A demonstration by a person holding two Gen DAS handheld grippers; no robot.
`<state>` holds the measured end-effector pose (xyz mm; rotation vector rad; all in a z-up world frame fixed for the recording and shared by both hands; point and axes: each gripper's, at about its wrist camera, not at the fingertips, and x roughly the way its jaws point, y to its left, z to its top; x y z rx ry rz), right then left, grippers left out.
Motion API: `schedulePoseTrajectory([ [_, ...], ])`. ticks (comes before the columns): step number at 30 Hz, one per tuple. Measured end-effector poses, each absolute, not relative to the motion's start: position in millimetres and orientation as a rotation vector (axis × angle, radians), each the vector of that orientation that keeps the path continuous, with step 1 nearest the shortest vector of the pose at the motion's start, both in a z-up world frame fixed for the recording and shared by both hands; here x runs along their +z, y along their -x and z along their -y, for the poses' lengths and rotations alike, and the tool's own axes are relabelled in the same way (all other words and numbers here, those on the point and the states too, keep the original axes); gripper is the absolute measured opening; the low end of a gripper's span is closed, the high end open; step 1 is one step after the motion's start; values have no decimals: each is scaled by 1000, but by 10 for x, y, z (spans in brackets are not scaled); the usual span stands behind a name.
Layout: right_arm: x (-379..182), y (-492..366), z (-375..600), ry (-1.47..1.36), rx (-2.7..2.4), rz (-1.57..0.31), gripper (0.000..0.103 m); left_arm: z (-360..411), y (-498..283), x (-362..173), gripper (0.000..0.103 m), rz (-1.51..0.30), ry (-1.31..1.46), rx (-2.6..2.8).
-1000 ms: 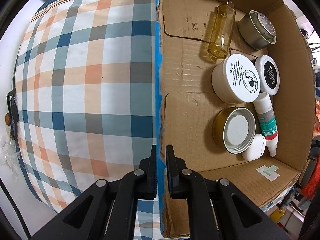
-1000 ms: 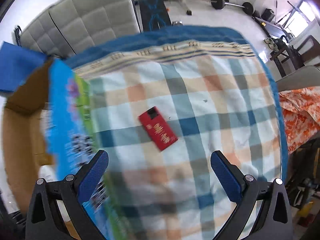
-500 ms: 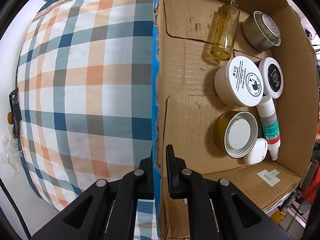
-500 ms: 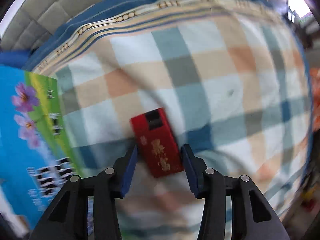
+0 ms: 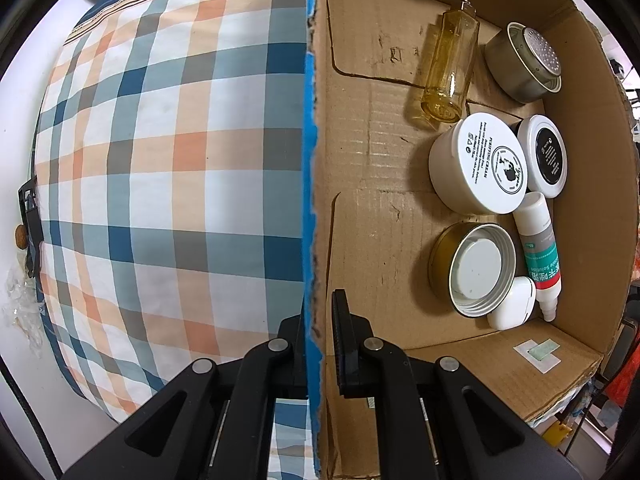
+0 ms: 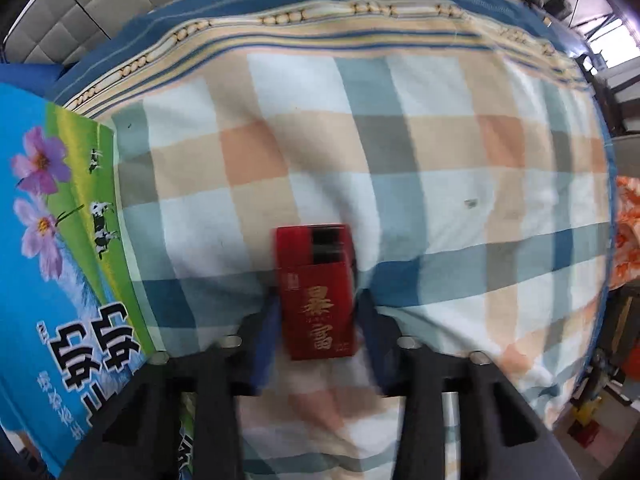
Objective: Organize rigid objects
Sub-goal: 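Move the right gripper to the red cigarette pack and grasp it, then carry the red pack into the box beside the glass bottle and release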
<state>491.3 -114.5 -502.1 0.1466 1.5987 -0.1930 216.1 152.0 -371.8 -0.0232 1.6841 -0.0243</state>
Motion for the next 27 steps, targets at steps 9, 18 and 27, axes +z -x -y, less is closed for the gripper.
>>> schedulePoseTrajectory([
  [9, -4408, -4617, 1240, -256, -157, -1466, 37, -1507, -2164, -3701, 5, -1684, 16, -24],
  [18, -3543, -4377, 705, -269, 10, -1341, 37, -1465, -2161, -3685, 5, -1679, 14, -23],
  [27, -3136, -4105, 22, -270, 201, -1320, 37, -1443, -2166, -3681, 5, -1675, 16, -24],
])
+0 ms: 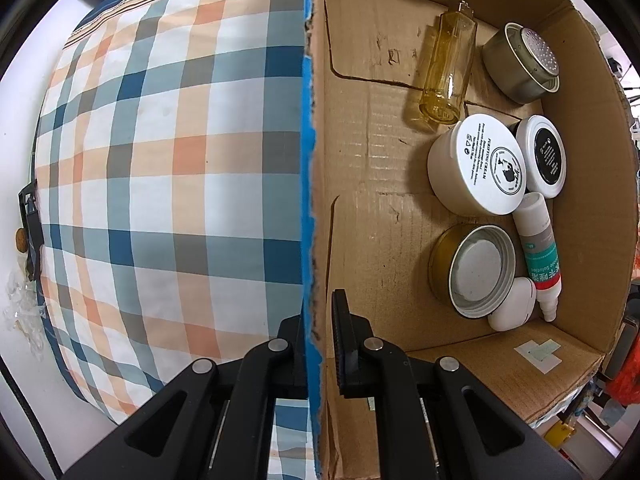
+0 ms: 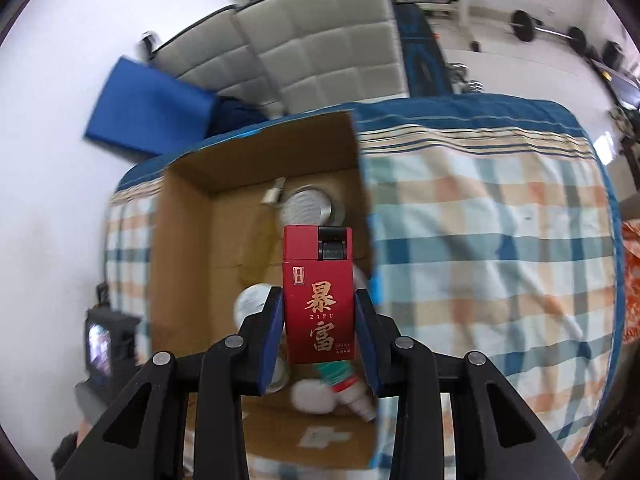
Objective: Organize rigid objects
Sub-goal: 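Carry the red pack into the box beside the glass bottle and release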
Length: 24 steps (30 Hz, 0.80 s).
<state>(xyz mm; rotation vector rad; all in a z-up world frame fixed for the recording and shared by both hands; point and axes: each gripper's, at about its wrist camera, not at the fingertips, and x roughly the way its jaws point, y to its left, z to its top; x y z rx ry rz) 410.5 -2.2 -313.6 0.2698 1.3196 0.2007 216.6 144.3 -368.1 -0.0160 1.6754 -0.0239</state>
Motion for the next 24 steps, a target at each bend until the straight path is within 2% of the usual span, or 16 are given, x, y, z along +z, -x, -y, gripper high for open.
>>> schedulePoseTrajectory([
  [5, -3066, -3997, -232, -263, 257, -1324, 37, -1448, -2165, -3673, 5, -1675, 19, -25],
  [24, -3557, -4434, -687, -331, 335, -1403, 37, -1483, -2164, -3664, 5, -1675, 45, -26],
])
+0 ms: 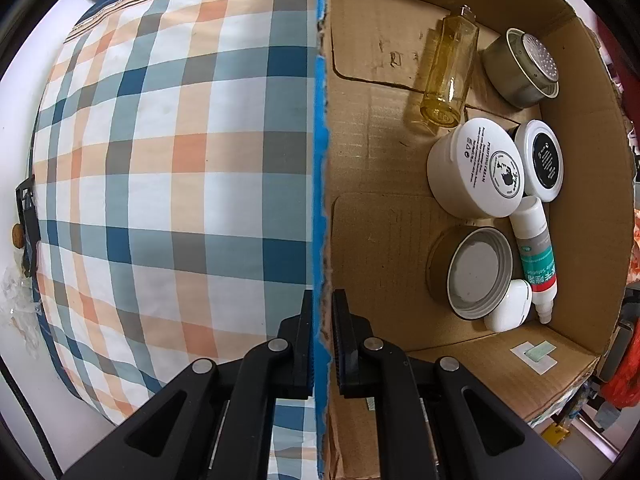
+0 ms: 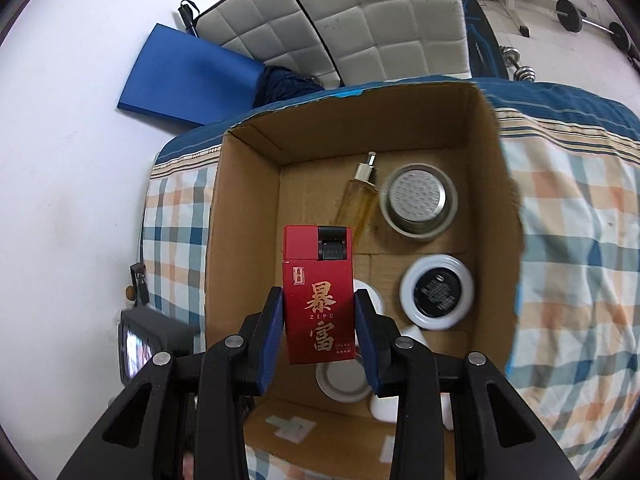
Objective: Organize rigid objects
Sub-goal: 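Carry the red pack into the box beside the glass bottle and release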
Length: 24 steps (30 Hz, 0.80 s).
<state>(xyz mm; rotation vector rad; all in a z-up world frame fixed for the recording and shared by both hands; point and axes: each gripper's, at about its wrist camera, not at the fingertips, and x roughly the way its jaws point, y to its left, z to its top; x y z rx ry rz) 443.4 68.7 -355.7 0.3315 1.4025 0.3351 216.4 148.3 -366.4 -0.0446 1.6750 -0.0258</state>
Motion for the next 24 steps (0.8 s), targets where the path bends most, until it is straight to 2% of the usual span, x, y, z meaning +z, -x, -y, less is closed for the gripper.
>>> schedulePoseTrajectory([
  [14, -4032, -4998, -1207, -313, 313, -1461, 37, -1522, -2213, -3660, 5, -1686, 53, -25],
  [24, -4194, -5177, -1233, -290, 274, -1471, 37, -1543, -2216, -3657, 5, -1687, 63, -25],
])
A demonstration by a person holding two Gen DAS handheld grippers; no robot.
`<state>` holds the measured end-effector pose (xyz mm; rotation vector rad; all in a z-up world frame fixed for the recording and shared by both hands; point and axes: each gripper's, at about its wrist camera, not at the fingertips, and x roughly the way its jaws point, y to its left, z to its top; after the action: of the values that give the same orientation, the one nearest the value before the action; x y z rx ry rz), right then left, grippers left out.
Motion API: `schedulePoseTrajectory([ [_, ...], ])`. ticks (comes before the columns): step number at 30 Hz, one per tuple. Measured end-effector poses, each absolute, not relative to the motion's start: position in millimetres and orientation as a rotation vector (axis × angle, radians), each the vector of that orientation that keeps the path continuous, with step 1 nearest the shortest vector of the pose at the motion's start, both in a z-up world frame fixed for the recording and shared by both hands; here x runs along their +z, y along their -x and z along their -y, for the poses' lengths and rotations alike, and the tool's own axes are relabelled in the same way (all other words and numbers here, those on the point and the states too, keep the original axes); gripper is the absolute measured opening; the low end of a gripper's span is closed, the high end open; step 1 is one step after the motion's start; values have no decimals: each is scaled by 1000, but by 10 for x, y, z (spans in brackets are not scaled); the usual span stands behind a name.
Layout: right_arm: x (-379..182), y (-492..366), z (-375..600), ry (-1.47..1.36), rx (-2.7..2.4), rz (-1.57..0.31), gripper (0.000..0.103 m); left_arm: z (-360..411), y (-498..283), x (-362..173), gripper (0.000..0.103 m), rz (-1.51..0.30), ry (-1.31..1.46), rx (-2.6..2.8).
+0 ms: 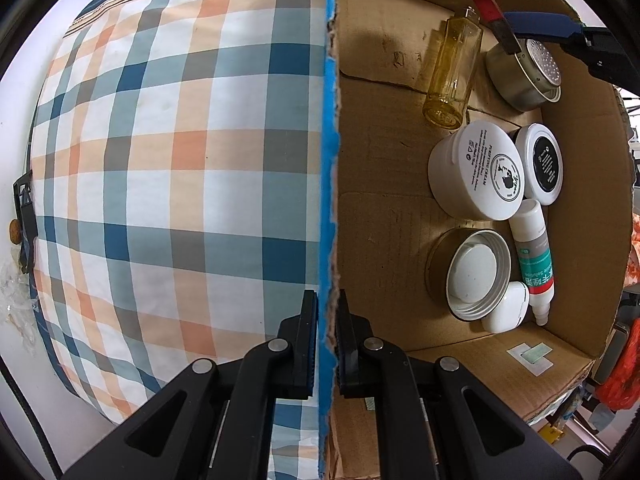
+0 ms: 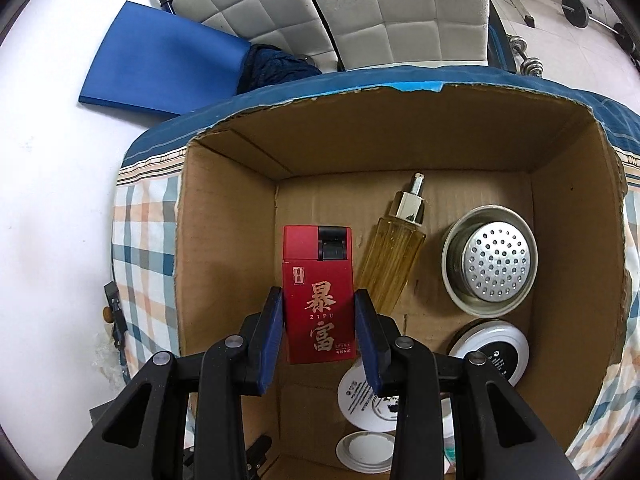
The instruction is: Organize rigid objects
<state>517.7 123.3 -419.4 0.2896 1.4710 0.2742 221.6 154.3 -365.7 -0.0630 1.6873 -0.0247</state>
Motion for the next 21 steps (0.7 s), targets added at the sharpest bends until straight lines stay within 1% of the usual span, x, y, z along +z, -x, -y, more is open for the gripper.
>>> schedulePoseTrajectory([
  [3, -4213, -5216, -1239, -285, 275, -1469, 38, -1541, -2217, -3655, 5, -1688, 59, -23],
  [5, -4234, -5245, -1234, -301, 279, -1472, 40, -1533, -2217, -3652, 5, -1688, 55, -24],
  [6, -4251, -5260, -1228, -317, 289, -1479, 57, -1533, -2215, -3653, 5, -1688, 56, -23],
  [7, -4253, -5263, -1215, -325, 292, -1479, 83, -1534, -2213, -3652, 5, -1687, 56, -24],
  [8, -4247, -5262, -1194, -329, 286, -1473, 89, -1528, -2214, -3650, 5, -1687, 57, -24],
  [17, -4142, -5160, -1070, -272, 245, -1461, 91, -1507, -2204, -3673, 5, -1685, 52, -20],
  [18, -4122, -5142, -1051, -256, 228, -1459, 93, -1506, -2204, -3672, 5, -1685, 50, -21],
  [19, -4108, -5127, -1040, -240, 218, -1458, 102, -1502, -2203, -3671, 5, -1685, 49, -22],
  [21, -4049, -5083, -998, -194, 185, -1443, 103, -1497, -2205, -3670, 5, -1684, 46, -23],
])
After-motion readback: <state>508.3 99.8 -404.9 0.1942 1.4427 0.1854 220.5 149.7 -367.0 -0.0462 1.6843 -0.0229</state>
